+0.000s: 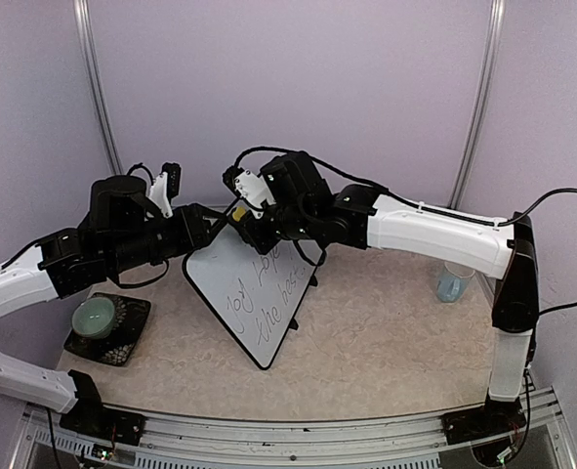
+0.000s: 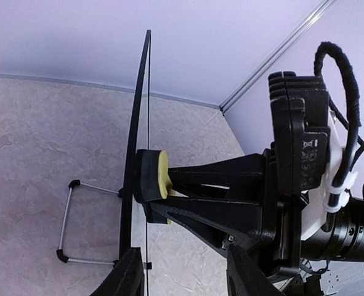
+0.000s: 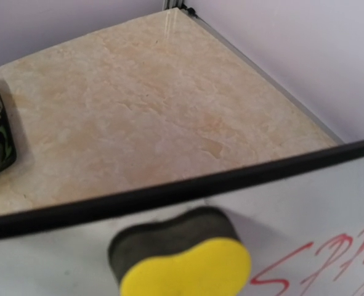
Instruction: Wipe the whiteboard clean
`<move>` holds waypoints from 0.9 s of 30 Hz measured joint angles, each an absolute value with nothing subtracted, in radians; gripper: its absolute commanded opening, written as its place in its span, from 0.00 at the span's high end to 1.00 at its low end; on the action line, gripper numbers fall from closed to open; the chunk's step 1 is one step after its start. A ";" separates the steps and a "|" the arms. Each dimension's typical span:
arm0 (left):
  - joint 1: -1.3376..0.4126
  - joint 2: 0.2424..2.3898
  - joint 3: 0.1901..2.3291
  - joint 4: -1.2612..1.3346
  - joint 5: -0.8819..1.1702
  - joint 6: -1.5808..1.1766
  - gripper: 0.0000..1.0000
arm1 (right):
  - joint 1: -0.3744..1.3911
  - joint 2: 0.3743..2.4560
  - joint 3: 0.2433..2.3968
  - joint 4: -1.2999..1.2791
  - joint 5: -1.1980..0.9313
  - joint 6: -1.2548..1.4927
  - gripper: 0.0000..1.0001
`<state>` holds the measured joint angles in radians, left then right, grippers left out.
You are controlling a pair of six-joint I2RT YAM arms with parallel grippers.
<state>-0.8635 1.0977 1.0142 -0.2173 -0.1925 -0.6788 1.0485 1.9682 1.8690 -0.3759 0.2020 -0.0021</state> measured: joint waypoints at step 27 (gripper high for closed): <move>-0.829 1.129 0.990 -0.207 -0.247 -0.641 0.70 | 1.045 1.966 1.853 -0.373 0.202 -0.004 1.00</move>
<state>-0.8288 1.1290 0.9897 -0.2066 -0.2474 -0.6411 1.0454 1.9659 1.8534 -0.3729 0.2024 -0.0040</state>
